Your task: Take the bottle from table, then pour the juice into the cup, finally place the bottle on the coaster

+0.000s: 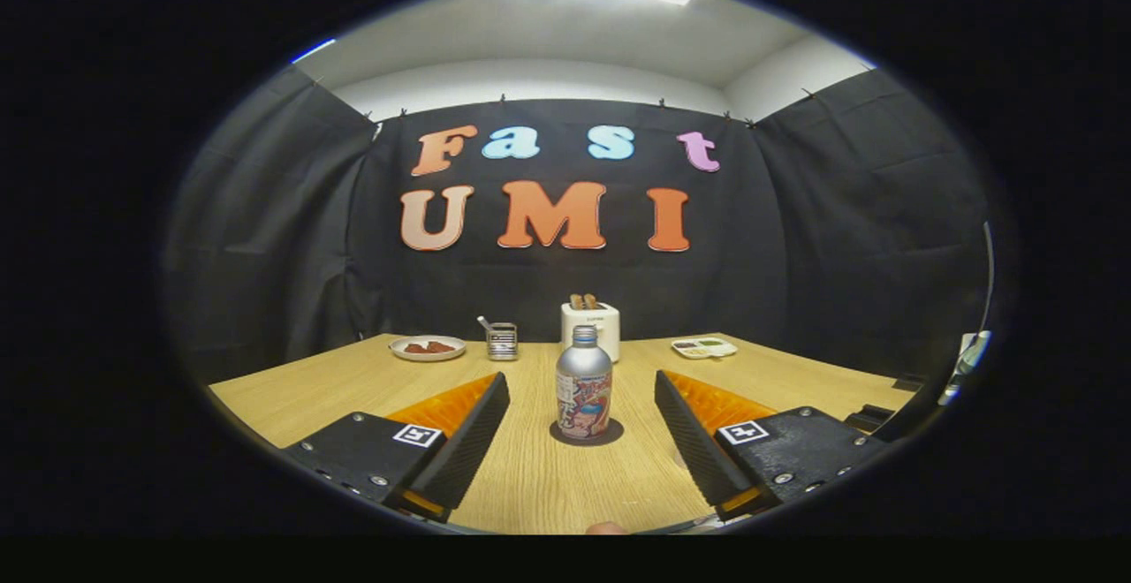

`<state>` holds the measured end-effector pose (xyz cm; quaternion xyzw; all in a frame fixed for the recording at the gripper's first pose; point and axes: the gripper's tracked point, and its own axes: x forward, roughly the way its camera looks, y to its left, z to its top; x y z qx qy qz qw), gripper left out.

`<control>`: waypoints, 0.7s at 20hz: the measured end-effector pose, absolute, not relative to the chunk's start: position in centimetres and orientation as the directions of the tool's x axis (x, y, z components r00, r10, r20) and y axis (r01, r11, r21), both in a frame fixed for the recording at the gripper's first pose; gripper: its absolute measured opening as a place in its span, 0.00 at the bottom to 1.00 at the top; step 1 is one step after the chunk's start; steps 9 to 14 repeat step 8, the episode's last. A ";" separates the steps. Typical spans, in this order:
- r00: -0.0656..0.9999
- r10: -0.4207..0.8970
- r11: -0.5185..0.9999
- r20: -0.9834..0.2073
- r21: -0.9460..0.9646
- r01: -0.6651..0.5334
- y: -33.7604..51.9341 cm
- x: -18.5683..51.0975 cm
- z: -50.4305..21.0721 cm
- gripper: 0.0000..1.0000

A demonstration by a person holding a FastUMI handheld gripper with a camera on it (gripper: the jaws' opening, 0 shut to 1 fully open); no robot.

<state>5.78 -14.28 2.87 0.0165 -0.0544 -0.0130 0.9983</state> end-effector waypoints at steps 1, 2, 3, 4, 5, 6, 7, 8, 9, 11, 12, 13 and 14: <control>0.994 -0.021 0.999 0.112 0.028 0.018 -14.3 5.7 2.9 0.97; 0.994 -0.013 1.000 0.111 0.027 0.010 -14.4 5.9 2.8 0.98; 0.994 -0.003 1.000 0.106 0.028 0.000 -14.4 6.0 2.8 0.97; 0.995 0.006 0.999 0.102 0.031 -0.010 -14.5 6.1 2.7 0.97; 0.995 0.009 0.999 0.102 0.034 -0.013 -14.7 6.2 2.8 0.98; 0.994 0.009 0.999 0.107 0.033 -0.013 -15.1 6.5 3.0 0.98; 0.993 0.006 1.000 0.116 0.030 -0.010 -15.5 6.5 3.2 0.98; 0.992 0.006 1.000 0.127 0.022 -0.009 -15.8 6.6 3.5 0.98; 0.992 0.006 1.000 0.127 0.022 -0.009 -15.8 6.6 3.5 0.98; 0.992 0.006 1.000 0.127 0.022 -0.009 -15.8 6.6 3.5 0.98; 0.992 0.006 1.000 0.127 0.022 -0.009 -15.8 6.6 3.5 0.98; 0.992 0.006 1.000 0.127 0.022 -0.009 -15.8 6.6 3.5 0.98; 0.992 0.006 1.000 0.127 0.022 -0.009 -15.8 6.6 3.5 0.98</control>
